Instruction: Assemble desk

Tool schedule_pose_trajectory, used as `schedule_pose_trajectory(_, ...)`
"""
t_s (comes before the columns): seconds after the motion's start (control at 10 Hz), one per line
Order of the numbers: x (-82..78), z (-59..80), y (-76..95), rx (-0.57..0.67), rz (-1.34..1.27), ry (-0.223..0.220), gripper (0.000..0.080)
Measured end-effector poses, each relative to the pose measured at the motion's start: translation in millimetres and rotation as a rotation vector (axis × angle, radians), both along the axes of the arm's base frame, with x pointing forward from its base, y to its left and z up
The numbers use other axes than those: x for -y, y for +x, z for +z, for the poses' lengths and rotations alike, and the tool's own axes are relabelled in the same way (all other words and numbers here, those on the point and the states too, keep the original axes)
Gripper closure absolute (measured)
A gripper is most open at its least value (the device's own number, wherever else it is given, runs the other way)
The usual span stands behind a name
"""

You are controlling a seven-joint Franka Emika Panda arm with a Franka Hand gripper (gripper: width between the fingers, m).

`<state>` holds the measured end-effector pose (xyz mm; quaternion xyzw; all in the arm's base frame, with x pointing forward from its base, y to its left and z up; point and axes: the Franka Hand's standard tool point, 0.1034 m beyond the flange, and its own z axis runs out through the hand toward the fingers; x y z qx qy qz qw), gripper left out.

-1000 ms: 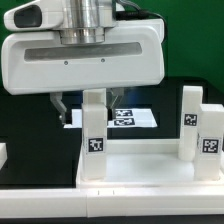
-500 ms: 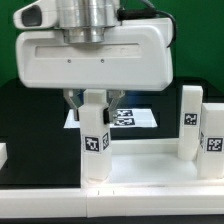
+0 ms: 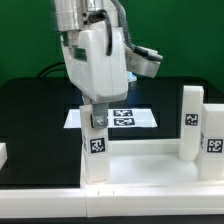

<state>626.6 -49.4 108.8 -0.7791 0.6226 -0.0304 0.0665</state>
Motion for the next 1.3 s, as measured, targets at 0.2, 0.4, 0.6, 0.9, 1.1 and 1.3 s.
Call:
schedule_pose_trajectory(0.2,-1.2,-0.5,-1.2,-0.009,0.080,-0.013,0.0437)
schedule_pose_trajectory(0.4,-2.9,3.4,-0.6,-0.025,0.522,-0.063,0.0178)
schedule_pose_trajectory(0.6,-13.1,9.3,-0.2,-0.007,0.636,-0.094,0.0158)
schedule_pose_trajectory(0.9,-8.2,7.3,-1.5,0.002,0.875,-0.123,0.0150)
schedule_pose_trajectory(1.1,-8.5,6.8,2.5,0.023,1.280,-0.194,0.0150)
schedule_pose_trajectory(1.3,0.1,2.3,1.5,0.012,1.412,-0.196,0.0150)
